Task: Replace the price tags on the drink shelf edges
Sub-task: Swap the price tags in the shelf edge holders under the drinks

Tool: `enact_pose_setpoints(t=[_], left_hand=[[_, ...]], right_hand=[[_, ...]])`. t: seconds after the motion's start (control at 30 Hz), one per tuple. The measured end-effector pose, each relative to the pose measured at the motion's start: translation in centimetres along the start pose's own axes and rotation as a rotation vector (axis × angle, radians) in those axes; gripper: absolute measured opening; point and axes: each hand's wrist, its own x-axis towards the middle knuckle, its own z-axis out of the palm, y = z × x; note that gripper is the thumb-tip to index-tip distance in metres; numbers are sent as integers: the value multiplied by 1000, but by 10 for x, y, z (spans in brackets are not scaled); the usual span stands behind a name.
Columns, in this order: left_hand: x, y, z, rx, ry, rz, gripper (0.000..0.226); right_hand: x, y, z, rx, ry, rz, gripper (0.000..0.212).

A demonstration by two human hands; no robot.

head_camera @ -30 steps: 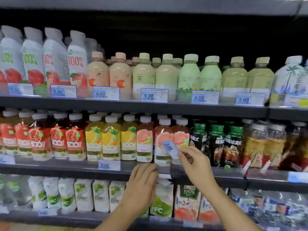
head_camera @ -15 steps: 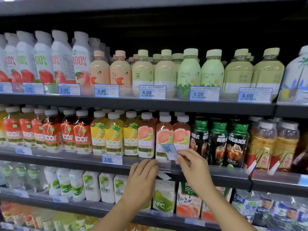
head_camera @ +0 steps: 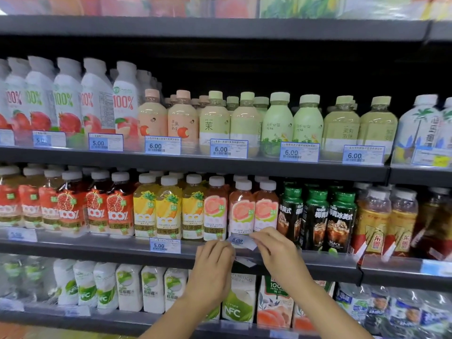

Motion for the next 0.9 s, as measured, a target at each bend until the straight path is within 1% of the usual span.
enact_pose_setpoints(t=[0.13, 0.23, 0.3, 0.37, 0.43, 0.5, 0.57, 0.6, 0.7, 0.77, 0.83, 0.9], left_hand=[[-3, -1, 3, -13, 32, -4, 11], [-3, -2, 5, -31, 45, -17, 12], [-1, -3, 5, -51, 50, -29, 14], [1, -5, 3, -73, 58, -42, 10], [2, -5, 1, -86, 76, -48, 10], [2, -5, 0, -83, 89, -31, 13], [0, -6, 1, -79, 93, -6, 9], [-1, -8, 3, -76, 92, 6, 10], [-3, -14, 8, -21, 46, 51, 24], [-5, -15, 8, 42, -10, 88, 27], [-6, -15, 8, 68, -41, 94, 27], [-6, -13, 7, 62, -48, 73, 28]], right_hand=[[-2, 2, 5, -113, -60, -10, 30], [-3, 4, 3, -186, -72, -3, 35], [-4, 5, 2, -232, -81, -15, 33], [-7, 5, 2, -257, -102, -20, 30], [-8, 3, 3, -301, -135, -25, 32], [-8, -2, 4, -349, -171, -37, 34], [-6, -6, 7, -376, -193, -43, 32], [-5, -8, 10, -385, -201, -50, 33], [-2, -11, 11, -373, -223, -82, 35], [-2, -10, 0, -305, -191, -33, 36], [-3, -3, -18, -230, -111, 76, 37], [-3, 10, -38, -221, -101, 198, 36]])
